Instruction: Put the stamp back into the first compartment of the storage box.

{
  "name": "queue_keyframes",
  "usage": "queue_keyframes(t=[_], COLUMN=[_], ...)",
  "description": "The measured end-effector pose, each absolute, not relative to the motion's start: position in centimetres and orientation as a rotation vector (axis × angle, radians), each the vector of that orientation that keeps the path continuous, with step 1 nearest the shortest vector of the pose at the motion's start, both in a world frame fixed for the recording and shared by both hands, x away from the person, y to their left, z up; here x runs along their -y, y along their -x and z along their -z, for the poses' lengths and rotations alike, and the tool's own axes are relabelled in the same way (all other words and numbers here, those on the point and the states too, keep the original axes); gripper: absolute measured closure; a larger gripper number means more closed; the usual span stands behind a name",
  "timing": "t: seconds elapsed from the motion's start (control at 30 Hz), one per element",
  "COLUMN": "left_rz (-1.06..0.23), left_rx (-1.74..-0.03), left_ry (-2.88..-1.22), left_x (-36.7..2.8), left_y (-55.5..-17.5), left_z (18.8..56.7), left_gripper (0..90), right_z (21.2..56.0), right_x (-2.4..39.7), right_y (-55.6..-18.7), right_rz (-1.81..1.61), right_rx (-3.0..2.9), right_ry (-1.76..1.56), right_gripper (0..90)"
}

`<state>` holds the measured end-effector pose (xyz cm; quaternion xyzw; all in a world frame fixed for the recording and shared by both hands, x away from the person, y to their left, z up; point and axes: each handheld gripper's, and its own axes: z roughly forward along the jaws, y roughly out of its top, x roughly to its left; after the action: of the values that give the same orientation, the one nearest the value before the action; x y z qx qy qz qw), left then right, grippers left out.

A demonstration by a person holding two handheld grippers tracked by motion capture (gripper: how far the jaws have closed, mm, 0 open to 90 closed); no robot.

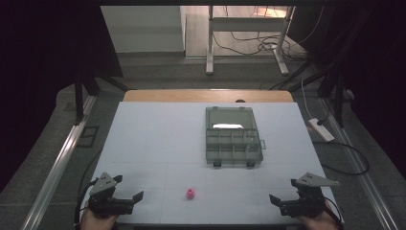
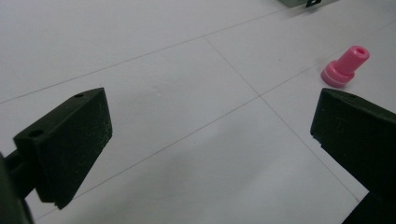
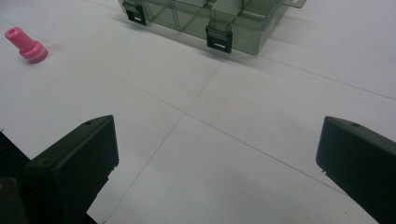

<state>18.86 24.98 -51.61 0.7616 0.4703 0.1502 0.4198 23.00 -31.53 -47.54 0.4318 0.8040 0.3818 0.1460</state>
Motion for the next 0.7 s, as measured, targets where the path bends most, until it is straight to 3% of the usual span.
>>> queue_keyframes(t=[0.7], left_rz=[-0.336], left_rx=[-1.110], left_ry=[-1.898], left_x=[-24.64], left_y=[-19.60], left_z=[51.42], left_gripper=[0.0], right_z=[47.41], right_x=[31.84], right_y=[-22.69], right_rz=[-1.079], right_rx=[-2.287], right_ry=[-1.273], right_gripper=[0.0])
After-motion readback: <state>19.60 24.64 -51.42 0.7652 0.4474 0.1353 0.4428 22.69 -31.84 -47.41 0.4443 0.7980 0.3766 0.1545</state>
